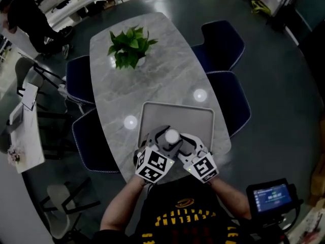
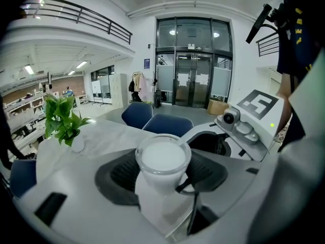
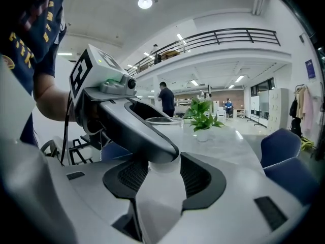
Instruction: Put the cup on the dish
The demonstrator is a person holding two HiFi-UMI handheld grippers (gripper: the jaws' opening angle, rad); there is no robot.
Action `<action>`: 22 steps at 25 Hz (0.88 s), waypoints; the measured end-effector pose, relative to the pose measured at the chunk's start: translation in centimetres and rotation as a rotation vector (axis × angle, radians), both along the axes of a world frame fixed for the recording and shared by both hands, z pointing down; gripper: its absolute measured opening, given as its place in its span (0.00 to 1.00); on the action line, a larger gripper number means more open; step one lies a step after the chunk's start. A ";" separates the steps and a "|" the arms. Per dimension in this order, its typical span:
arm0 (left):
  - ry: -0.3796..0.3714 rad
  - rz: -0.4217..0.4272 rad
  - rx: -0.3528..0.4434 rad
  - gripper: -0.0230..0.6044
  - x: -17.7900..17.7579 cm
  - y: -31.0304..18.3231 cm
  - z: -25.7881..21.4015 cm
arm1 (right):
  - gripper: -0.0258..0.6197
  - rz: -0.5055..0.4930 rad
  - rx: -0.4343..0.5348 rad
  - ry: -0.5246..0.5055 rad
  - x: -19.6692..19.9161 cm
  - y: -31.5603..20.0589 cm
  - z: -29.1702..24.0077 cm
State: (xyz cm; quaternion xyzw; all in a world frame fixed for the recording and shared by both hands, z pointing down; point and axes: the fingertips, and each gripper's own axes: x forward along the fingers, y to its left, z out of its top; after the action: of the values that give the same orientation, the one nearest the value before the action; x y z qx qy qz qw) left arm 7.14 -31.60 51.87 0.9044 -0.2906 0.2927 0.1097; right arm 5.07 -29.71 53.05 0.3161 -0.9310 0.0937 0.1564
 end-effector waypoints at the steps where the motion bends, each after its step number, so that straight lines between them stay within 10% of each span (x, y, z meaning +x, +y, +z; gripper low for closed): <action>1: 0.001 -0.003 0.002 0.47 0.0 -0.1 0.1 | 0.33 -0.003 0.001 0.004 0.0 -0.1 0.1; 22: -0.027 -0.106 0.057 0.47 -0.9 -5.0 6.0 | 0.33 0.021 -0.023 0.131 2.9 -3.2 5.4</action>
State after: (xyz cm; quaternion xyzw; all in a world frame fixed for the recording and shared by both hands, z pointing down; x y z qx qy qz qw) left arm 6.20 -36.64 57.92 0.8864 -0.3480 0.2901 0.0952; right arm 7.97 -32.92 58.47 0.3294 -0.9143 0.0852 0.2196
